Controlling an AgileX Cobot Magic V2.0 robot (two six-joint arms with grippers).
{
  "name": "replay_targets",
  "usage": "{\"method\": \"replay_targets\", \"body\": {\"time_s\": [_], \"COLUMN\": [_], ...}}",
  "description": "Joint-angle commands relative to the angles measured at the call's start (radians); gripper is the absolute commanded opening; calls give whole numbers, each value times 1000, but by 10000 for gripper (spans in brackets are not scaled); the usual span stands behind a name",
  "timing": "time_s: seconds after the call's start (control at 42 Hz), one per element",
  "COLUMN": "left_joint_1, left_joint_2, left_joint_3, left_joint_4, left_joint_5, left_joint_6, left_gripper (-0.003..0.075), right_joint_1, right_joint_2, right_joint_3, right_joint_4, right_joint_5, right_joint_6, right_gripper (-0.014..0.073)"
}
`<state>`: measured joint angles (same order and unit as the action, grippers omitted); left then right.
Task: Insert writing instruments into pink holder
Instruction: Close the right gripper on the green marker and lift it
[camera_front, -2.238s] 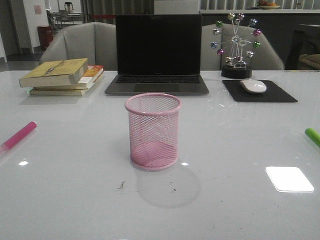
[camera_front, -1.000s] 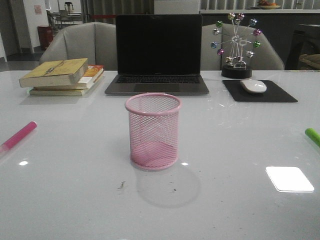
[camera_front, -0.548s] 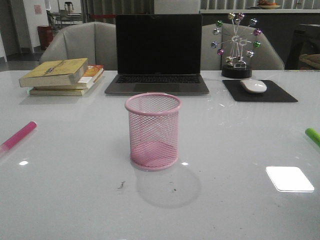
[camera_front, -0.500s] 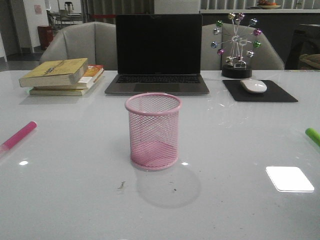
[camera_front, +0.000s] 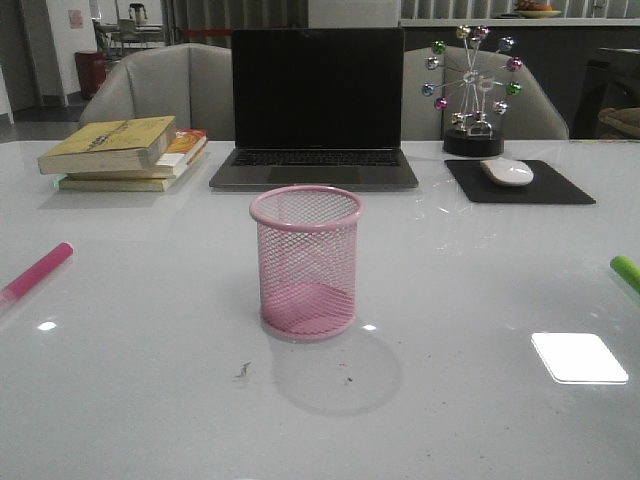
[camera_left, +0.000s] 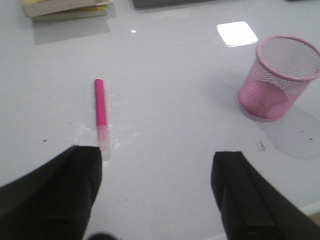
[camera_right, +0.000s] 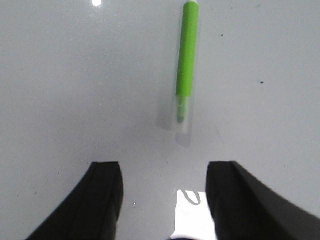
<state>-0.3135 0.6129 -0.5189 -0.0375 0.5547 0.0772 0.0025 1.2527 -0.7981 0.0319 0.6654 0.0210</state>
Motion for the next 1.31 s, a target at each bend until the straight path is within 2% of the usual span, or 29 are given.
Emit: {"method": "replay_targets", "body": {"time_s": [0.0, 0.143, 0.5, 0.762, 1.071, 1.286], "left_joint_1": [-63, -106, -108, -108, -108, -108], "left_joint_2": [7, 7, 7, 7, 7, 7], "left_joint_3": [-34, -34, -34, -32, -32, -32], "left_joint_4": [-7, -7, -7, -13, -18, -18], "left_joint_5": [-63, -63, -61, -61, -61, -61], "left_joint_6": [2, 2, 2, 2, 2, 2], "left_gripper": [507, 507, 507, 507, 507, 507], "right_joint_1": [-24, -54, -60, -60, -60, -60], "right_joint_2": [92, 251, 538, 638, 688, 734], "right_joint_3": [-105, -224, -440, -520, -578, -628], "right_joint_4": [-10, -10, -15, -17, -77, -82], "right_joint_5": [-33, 7, 37, 31, 29, 98], "right_joint_6": [6, 6, 6, 5, 5, 5], "right_gripper": [488, 488, 488, 488, 488, 488]}}
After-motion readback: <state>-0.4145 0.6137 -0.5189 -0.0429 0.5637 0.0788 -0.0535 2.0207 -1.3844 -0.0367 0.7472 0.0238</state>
